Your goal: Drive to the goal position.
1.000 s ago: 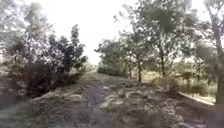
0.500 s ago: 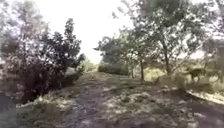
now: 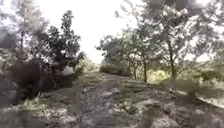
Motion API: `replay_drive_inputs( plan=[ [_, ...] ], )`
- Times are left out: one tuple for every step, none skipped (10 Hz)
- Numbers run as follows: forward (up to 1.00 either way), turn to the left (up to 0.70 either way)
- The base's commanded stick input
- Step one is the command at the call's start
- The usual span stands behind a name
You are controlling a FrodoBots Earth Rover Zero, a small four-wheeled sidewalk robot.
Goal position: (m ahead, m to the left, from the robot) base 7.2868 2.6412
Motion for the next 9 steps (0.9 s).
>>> replay_drive_inputs(
  plan=[
    [1.0, 0.0],
    [1.0, 0.0],
    [1.0, 0.0],
    [1.0, 0.0],
    [1.0, 0.0],
    [1.0, 0.0],
    [1.0, 0.0],
    [1.0, 0.0],
    [1.0, 0.0]
  ],
)
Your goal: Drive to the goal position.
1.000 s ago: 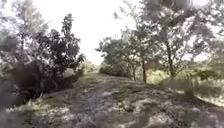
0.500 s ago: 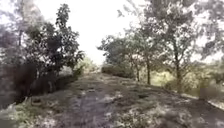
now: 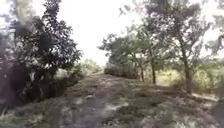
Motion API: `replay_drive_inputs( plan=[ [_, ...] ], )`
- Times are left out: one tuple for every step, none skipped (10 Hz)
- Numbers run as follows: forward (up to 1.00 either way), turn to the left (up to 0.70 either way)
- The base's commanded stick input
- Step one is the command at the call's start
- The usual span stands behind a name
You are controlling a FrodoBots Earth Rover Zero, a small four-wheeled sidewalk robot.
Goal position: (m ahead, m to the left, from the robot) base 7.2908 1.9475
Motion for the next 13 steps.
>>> replay_drive_inputs(
  plan=[
    [1.0, 0.0],
    [1.0, 0.0],
    [1.0, 0.0],
    [1.0, 0.0],
    [1.0, 0.0],
    [1.0, 0.0],
    [1.0, 0.0],
    [1.0, 0.0],
    [1.0, 0.0],
    [1.0, 0.0],
    [1.0, 0.0],
    [1.0, 0.0],
    [1.0, 0.0]
  ],
)
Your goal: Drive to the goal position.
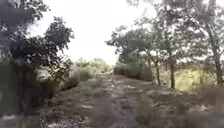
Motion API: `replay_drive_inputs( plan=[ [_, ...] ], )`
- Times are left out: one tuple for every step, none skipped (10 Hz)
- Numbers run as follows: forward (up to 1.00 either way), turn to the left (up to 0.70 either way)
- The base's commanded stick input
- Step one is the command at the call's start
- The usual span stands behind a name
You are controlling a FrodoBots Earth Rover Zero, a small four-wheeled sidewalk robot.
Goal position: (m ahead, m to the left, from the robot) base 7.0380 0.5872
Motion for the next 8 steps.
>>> replay_drive_inputs(
  plan=[
    [1.0, 0.0],
    [1.0, 0.0],
    [1.0, 0.0],
    [1.0, 0.0],
    [1.0, 0.0],
    [0.99, 0.0],
    [0.99, 0.0],
    [0.99, -0.3]
  ],
)
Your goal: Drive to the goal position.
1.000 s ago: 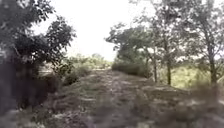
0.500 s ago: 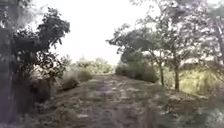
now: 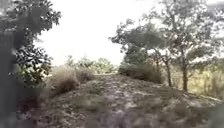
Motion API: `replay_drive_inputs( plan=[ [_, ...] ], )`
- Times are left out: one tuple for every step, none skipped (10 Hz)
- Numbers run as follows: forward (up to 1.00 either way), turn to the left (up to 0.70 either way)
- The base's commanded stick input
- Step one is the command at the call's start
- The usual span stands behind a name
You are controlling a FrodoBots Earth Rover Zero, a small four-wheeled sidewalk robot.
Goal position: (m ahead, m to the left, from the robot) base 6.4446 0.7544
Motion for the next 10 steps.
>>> replay_drive_inputs(
  plan=[
    [0.99, -0.39],
    [0.99, -0.09],
    [1.0, 0.0],
    [1.0, 0.0],
    [1.0, 0.0],
    [1.0, 0.0],
    [1.0, 0.0],
    [1.0, -0.1],
    [1.0, -0.37],
    [1.0, -0.4]
  ],
)
